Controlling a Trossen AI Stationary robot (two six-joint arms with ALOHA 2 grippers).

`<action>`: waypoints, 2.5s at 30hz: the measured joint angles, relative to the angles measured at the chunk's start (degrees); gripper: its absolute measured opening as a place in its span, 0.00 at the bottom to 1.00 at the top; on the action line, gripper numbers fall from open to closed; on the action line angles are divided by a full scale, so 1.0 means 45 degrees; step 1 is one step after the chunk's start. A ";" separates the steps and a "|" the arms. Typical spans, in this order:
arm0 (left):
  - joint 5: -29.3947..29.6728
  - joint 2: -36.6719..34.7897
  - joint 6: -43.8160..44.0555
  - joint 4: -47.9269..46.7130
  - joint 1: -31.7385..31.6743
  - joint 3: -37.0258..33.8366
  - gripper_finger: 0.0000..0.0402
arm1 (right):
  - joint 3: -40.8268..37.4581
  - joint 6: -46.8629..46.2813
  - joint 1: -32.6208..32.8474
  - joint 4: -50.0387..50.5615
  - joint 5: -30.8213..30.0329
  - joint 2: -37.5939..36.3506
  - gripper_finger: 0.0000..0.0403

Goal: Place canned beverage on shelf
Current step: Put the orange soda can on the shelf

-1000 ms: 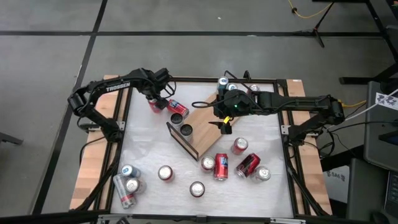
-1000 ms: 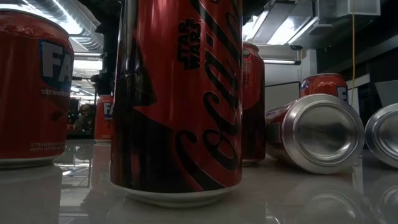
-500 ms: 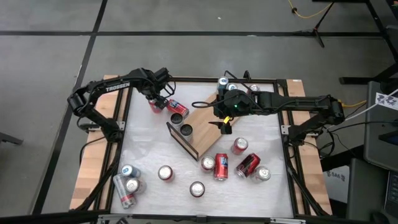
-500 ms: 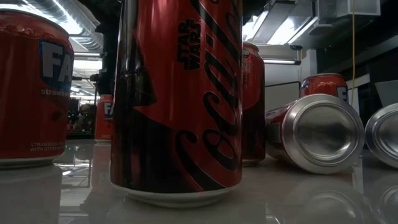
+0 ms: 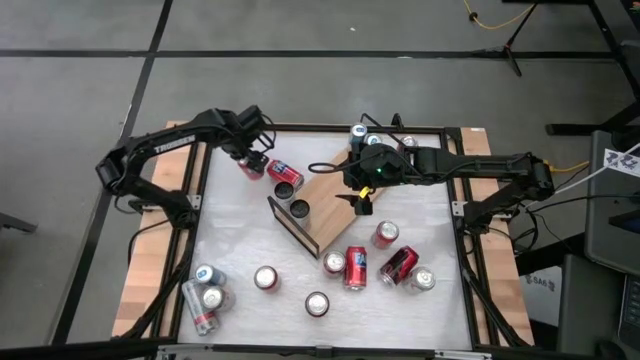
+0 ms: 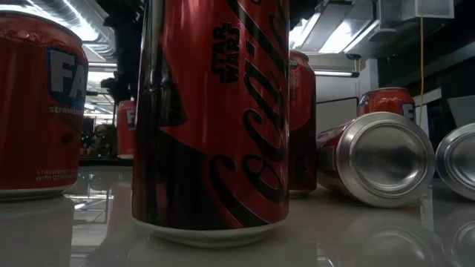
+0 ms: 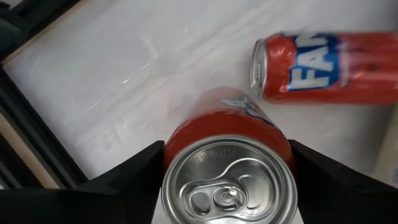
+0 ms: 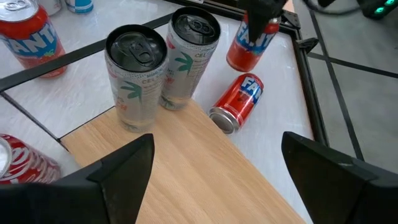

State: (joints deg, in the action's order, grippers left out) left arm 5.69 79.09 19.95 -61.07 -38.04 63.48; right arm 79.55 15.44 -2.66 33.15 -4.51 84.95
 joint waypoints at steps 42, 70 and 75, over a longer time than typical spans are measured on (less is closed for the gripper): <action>-0.1639 0.5356 0.2117 -0.2984 0.4237 1.0724 0.69 | -0.0954 0.0063 0.0000 0.2219 -0.1447 -0.1926 0.85; -0.0986 0.7749 0.0571 -0.3687 0.5196 1.0715 0.69 | -0.2395 0.0063 0.0002 0.2223 -0.1416 -0.2361 0.85; -0.0614 0.7771 0.0954 -0.3745 0.5262 1.0695 0.69 | -0.2395 0.0063 0.0000 0.2328 -0.1427 -0.2361 0.85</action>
State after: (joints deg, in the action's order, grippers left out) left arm 2.93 114.06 24.24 -77.92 -14.36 111.61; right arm 68.77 15.73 -2.66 43.62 -10.94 74.32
